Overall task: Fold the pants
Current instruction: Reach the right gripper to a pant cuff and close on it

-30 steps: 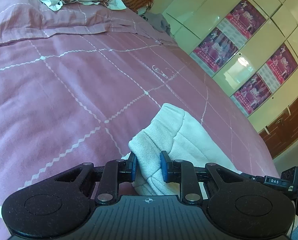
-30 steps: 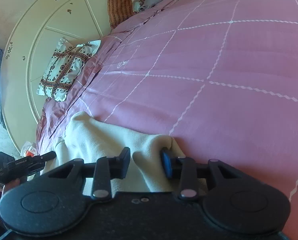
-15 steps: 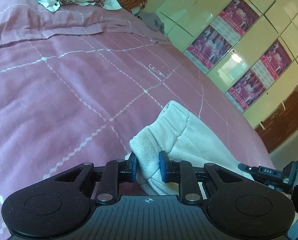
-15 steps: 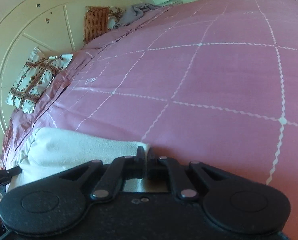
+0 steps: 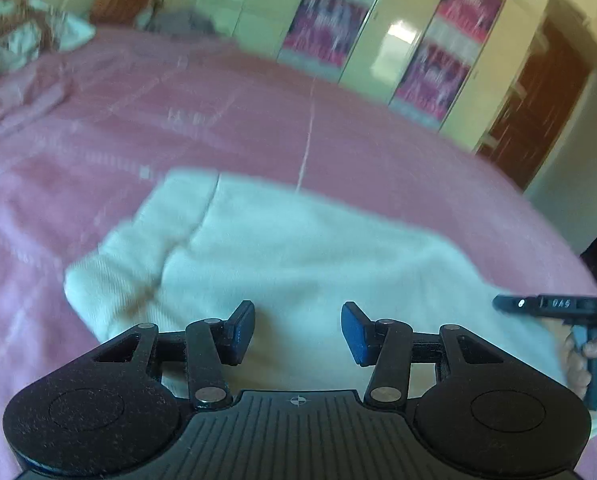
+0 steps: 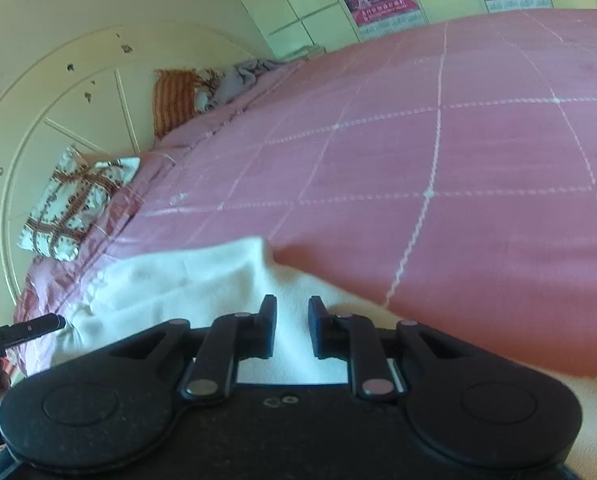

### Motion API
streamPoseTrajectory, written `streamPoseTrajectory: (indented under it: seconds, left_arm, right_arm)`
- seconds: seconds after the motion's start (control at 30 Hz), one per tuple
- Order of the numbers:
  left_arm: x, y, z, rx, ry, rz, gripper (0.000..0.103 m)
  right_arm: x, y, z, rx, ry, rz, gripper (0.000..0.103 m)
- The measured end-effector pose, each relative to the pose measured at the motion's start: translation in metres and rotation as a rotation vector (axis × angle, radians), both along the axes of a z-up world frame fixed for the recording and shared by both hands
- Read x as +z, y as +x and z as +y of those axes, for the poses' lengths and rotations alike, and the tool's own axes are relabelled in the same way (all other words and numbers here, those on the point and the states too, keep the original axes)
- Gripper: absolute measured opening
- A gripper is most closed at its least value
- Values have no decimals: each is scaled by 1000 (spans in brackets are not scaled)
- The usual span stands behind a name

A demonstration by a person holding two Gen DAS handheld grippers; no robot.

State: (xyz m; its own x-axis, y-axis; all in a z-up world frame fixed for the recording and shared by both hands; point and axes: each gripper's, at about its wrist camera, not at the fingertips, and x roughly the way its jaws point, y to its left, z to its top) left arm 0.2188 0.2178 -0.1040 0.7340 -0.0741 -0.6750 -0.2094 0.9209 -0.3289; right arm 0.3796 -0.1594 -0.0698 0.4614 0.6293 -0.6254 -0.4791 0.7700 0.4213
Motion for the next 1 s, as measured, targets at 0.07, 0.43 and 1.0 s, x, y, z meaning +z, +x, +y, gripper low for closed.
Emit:
streamPoseTrajectory:
  seconds: [0.07, 0.43, 1.0]
  left_arm:
    - [-3, -9, -3, 9, 4, -6, 48]
    - [-4, -43, 13, 33, -80, -70, 48]
    - [-8, -39, 14, 37, -96, -75, 48]
  right_arm:
    - [-17, 4, -2, -75, -88, 42, 2]
    - [49, -83, -200, -556, 65, -114, 36]
    - [0, -224, -375, -1083, 270, 4, 37]
